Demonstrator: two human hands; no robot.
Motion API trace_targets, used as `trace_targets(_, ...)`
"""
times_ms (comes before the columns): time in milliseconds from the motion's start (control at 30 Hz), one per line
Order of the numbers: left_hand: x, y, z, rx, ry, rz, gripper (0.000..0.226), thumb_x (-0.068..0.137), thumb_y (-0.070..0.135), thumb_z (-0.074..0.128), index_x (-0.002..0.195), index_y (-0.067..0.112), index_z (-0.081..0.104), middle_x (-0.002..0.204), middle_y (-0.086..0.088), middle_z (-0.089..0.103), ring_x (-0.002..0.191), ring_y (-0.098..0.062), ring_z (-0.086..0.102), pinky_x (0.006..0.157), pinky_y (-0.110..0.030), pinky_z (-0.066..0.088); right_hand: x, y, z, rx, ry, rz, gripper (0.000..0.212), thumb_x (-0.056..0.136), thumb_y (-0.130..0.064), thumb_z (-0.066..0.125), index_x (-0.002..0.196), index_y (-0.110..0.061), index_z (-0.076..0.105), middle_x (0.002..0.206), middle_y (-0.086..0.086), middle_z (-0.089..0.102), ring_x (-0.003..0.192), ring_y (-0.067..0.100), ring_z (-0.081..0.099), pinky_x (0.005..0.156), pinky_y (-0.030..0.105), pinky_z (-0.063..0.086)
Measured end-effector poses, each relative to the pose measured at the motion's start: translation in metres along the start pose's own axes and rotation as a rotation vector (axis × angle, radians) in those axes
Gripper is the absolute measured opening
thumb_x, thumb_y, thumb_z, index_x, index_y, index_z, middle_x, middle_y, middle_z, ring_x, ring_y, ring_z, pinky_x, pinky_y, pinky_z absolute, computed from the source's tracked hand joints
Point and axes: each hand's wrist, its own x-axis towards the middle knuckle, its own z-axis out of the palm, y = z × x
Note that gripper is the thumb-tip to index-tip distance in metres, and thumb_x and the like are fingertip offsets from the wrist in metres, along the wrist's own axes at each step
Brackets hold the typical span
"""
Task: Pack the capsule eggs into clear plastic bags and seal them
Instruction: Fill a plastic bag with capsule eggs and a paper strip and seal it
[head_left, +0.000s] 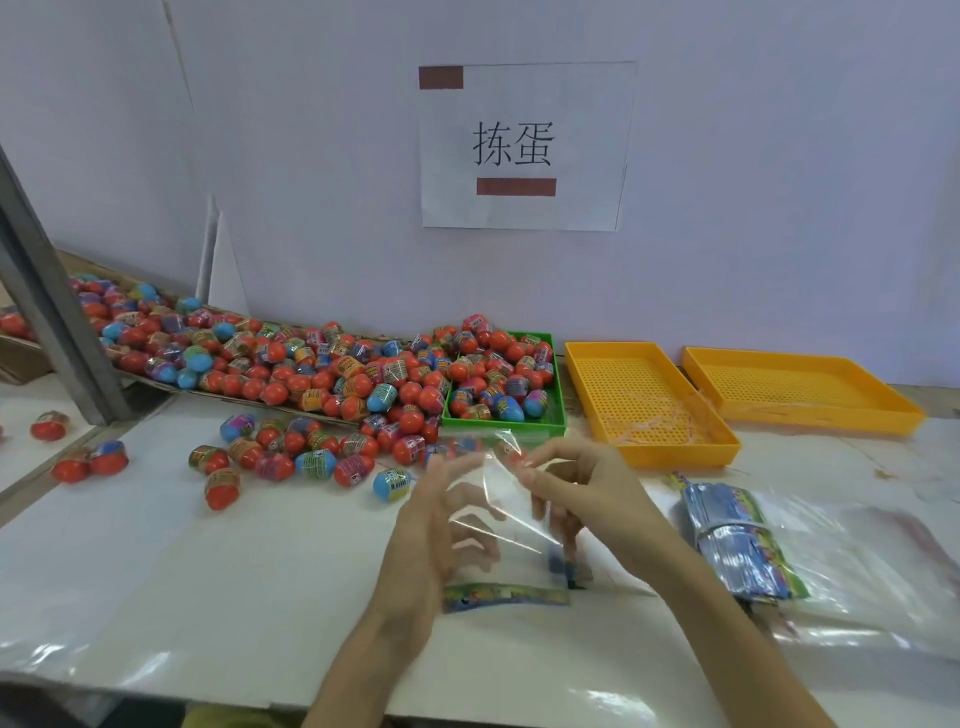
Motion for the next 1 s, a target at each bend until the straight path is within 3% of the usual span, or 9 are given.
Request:
trace_targets(67, 0.002, -0.002, -0.002, 0.118, 0.120, 0.017, 0.022, 0.099, 0.038, 0.060, 0.108, 0.026, 0.076, 0.077, -0.006, 0.066, 0.059, -0.015, 0.059, 0.053, -0.026, 0.048, 0.001, 0.001, 0.003, -0.097, 0.028, -0.046, 0.007, 0.094, -0.019, 0.071, 0.087, -0.021, 0.073, 0.069, 0.005, 0.071, 0.048, 0.020, 0.062, 0.045, 0.026, 0.049)
trace_targets(233, 0.002, -0.004, -0.004, 0.211, 0.203, 0.049, 0.022, 0.100, 0.012, 0.058, 0.097, 0.022, 0.077, 0.082, -0.004, 0.075, 0.062, -0.022, 0.068, 0.055, -0.028, 0.055, 0.028, 0.002, -0.006, -0.549, 0.303, -0.136, 0.009, 0.098, -0.021, 0.064, 0.096, -0.029, 0.068, 0.085, -0.014, 0.070, 0.073, 0.003, 0.065, 0.063, 0.011, 0.048)
trace_targets(367, 0.011, -0.001, -0.013, 0.377, 0.164, 0.106, 0.024, 0.097, 0.002, 0.060, 0.107, 0.021, 0.071, 0.084, -0.004, 0.077, 0.069, -0.018, 0.070, 0.060, -0.023, 0.054, 0.056, -0.001, 0.000, -1.000, 0.017, -0.084, 0.023, 0.096, -0.019, 0.062, 0.119, -0.024, 0.065, 0.106, -0.005, 0.066, 0.092, 0.012, 0.060, 0.081, 0.030, 0.055)
trace_targets(467, 0.021, 0.002, -0.019, 0.467, 0.109, 0.141, 0.030, 0.096, -0.001, 0.061, 0.114, 0.022, 0.066, 0.083, -0.003, 0.078, 0.067, -0.012, 0.067, 0.060, -0.021, 0.052, 0.067, 0.004, 0.009, -1.127, 0.010, -0.109, 0.022, 0.093, -0.009, 0.060, 0.110, -0.023, 0.058, 0.096, -0.004, 0.057, 0.088, 0.017, 0.055, 0.066, 0.024, 0.046)
trace_targets(567, 0.035, 0.005, -0.019, 0.471, 0.074, 0.184, 0.043, 0.095, -0.003, 0.063, 0.125, 0.025, 0.052, 0.085, -0.003, 0.078, 0.065, -0.014, 0.066, 0.057, -0.023, 0.051, 0.067, 0.009, 0.001, -0.953, 0.092, -0.159, 0.008, 0.094, -0.016, 0.067, 0.098, -0.022, 0.064, 0.091, -0.010, 0.064, 0.084, 0.011, 0.060, 0.067, 0.022, 0.050)
trace_targets(700, 0.057, 0.013, -0.014, 0.450, -0.009, 0.282, 0.065, 0.091, -0.009, 0.063, 0.130, 0.036, 0.037, 0.095, -0.004, 0.076, 0.063, -0.020, 0.064, 0.055, -0.026, 0.051, 0.062, -0.002, -0.024, -0.370, 0.414, -0.266, 0.014, 0.095, -0.018, 0.067, 0.098, -0.030, 0.073, 0.093, -0.013, 0.074, 0.088, 0.008, 0.069, 0.076, 0.020, 0.055)
trace_targets(800, 0.076, 0.023, -0.004, 0.443, -0.106, 0.336, 0.061, 0.090, -0.015, 0.062, 0.121, 0.030, 0.036, 0.100, -0.006, 0.074, 0.058, -0.022, 0.060, 0.053, -0.025, 0.050, 0.058, -0.017, -0.031, 0.160, 0.272, -0.279, 0.019, 0.098, -0.020, 0.058, 0.105, -0.023, 0.075, 0.107, 0.003, 0.075, 0.104, 0.023, 0.071, 0.085, 0.027, 0.056)
trace_targets(900, 0.094, 0.033, 0.002, 0.460, -0.217, 0.360, 0.043, 0.091, -0.012, 0.062, 0.109, 0.022, 0.042, 0.103, -0.012, 0.071, 0.055, -0.019, 0.059, 0.052, -0.030, 0.049, 0.054, -0.022, -0.034, 0.226, 0.169, -0.276, 0.025, 0.092, -0.025, 0.056, 0.105, -0.018, 0.076, 0.109, 0.010, 0.073, 0.105, 0.027, 0.068, 0.088, 0.032, 0.055)
trace_targets(1000, 0.107, 0.035, 0.001, 0.524, -0.271, 0.385, 0.029, 0.093, -0.009, 0.061, 0.101, 0.019, 0.064, 0.085, -0.028, 0.062, 0.052, -0.017, 0.049, 0.052, -0.019, 0.043, 0.054, -0.021, -0.036, 0.132, 0.155, -0.253, 0.025, 0.094, -0.023, 0.057, 0.107, -0.009, 0.074, 0.104, 0.014, 0.073, 0.100, 0.032, 0.069, 0.085, 0.034, 0.056)
